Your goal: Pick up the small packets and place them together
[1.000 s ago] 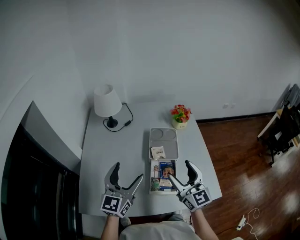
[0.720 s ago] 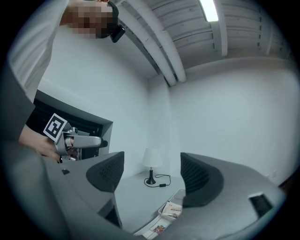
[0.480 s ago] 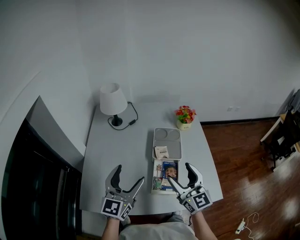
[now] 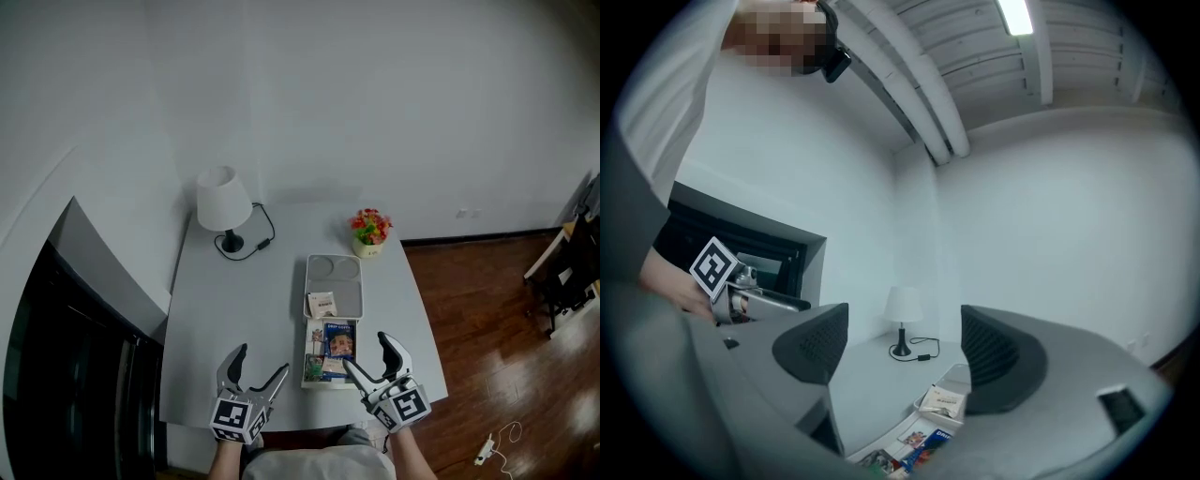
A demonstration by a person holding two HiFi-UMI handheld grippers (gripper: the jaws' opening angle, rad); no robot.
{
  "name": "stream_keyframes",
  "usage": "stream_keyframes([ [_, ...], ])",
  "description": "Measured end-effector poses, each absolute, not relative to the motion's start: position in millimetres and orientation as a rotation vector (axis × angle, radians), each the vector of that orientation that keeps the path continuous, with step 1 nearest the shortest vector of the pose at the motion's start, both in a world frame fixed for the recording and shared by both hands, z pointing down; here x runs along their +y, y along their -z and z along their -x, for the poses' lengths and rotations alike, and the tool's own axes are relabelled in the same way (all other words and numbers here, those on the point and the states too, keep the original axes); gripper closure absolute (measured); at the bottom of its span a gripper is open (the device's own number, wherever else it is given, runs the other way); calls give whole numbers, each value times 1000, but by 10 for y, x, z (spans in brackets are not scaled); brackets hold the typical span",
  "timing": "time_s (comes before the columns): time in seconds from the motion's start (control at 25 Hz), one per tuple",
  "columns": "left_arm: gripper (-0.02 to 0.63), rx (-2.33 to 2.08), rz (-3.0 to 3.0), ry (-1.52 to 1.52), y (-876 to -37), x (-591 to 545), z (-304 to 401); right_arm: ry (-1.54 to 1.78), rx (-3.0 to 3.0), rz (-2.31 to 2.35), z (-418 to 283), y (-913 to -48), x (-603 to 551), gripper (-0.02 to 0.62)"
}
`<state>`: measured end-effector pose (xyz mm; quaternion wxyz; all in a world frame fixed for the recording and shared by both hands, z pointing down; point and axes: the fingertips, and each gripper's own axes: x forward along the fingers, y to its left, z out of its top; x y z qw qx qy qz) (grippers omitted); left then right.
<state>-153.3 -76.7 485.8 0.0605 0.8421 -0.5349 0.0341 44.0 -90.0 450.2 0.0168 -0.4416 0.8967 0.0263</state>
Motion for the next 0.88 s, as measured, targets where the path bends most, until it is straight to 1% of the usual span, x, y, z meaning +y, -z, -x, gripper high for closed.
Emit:
stream_keyframes([
  [0.12, 207, -1499, -2523, -231, -5178, -790, 1314, -73, 2783, 1412, -583, -4557, -886, 224],
  [0.2, 232, -1396, -2520, -321, -5386, -800, 1110, -61, 2770, 1445, -688, -4591, -877, 224],
  [0.64, 235, -946, -2654, -929, -6460, -1214, -87, 23, 2697, 1658, -1294, -4885, -804, 224],
  [0.88, 235, -757, -2650, -1210, -7025, -1556, -409, 61, 2670, 1747, -1525, -5004, -734, 224],
])
